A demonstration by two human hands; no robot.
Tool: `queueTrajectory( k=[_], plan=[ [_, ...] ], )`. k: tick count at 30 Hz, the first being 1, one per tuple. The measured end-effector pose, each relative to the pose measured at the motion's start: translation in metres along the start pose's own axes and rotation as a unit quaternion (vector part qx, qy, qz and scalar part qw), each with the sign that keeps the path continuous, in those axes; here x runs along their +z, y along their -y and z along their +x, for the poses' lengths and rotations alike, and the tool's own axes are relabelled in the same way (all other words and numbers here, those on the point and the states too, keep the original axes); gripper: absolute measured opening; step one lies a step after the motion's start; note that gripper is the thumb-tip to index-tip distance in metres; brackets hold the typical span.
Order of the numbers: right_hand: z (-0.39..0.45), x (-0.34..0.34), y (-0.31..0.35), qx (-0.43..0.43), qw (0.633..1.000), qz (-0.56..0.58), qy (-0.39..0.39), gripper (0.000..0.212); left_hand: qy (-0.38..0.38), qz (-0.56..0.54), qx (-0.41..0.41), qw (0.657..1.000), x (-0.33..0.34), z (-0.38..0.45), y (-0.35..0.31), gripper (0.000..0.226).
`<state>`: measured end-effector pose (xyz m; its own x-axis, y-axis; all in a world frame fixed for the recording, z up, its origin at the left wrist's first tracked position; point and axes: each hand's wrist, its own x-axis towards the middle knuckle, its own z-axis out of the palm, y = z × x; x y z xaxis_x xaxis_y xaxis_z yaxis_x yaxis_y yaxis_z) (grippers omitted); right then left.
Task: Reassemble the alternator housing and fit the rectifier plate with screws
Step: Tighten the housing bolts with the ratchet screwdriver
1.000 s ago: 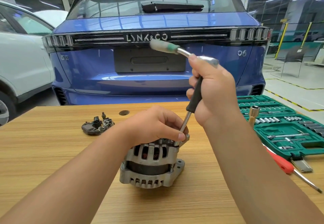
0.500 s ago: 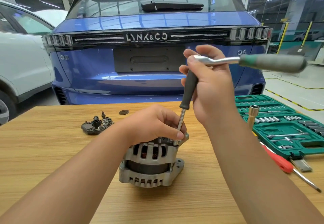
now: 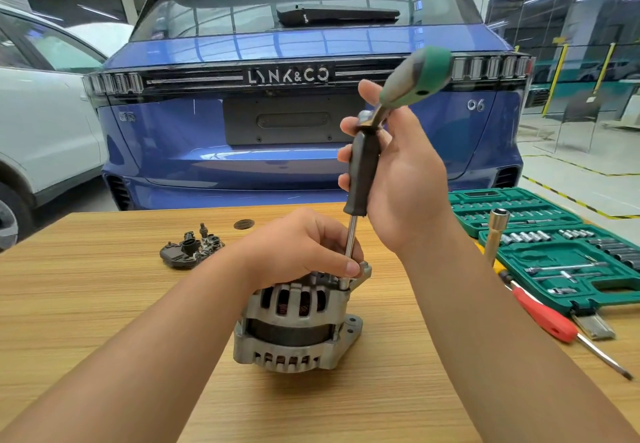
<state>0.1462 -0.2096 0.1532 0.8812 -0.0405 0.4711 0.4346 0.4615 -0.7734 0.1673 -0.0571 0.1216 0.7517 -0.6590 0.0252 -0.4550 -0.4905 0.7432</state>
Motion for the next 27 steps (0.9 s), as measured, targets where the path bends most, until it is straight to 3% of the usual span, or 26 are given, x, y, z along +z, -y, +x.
queueTrajectory(
  k=[2,6,9,12,14,17,22,24,27],
  plan=[
    [0.001,0.000,-0.002,-0.001,1.000,0.003,-0.005,0.032,0.000,0.003,0.001,1.000,0.000,-0.001,0.000,0.017],
    [0.004,-0.002,0.000,0.007,0.997,-0.007,-0.074,0.051,0.002,-0.002,-0.002,1.000,0.001,-0.001,-0.001,0.015],
    [0.007,-0.008,0.004,0.018,0.992,-0.030,-0.121,0.017,0.010,0.009,-0.003,1.000,0.001,-0.001,-0.002,0.012],
    [0.008,-0.015,0.013,0.131,0.985,0.105,-0.036,0.016,0.013,0.000,0.002,1.000,0.000,-0.001,0.000,0.011],
    [0.008,-0.016,0.016,0.198,0.962,0.186,0.038,0.035,0.010,-0.011,0.007,1.000,0.000,-0.001,0.000,0.010],
    [0.008,-0.017,0.014,0.209,0.956,0.199,0.048,0.034,0.010,-0.017,0.010,1.000,0.001,-0.001,0.001,0.013],
    [0.005,-0.012,0.004,0.117,0.976,0.179,0.045,0.032,0.009,-0.022,0.011,1.000,0.001,0.000,0.003,0.012],
    [0.002,-0.006,-0.005,0.018,0.994,0.090,0.062,0.040,0.005,-0.020,0.014,1.000,0.000,0.000,0.003,0.010],
    [-0.001,-0.002,-0.012,-0.097,0.993,-0.037,0.060,0.047,0.007,-0.008,0.018,1.000,-0.001,-0.001,0.002,0.007]
  ],
)
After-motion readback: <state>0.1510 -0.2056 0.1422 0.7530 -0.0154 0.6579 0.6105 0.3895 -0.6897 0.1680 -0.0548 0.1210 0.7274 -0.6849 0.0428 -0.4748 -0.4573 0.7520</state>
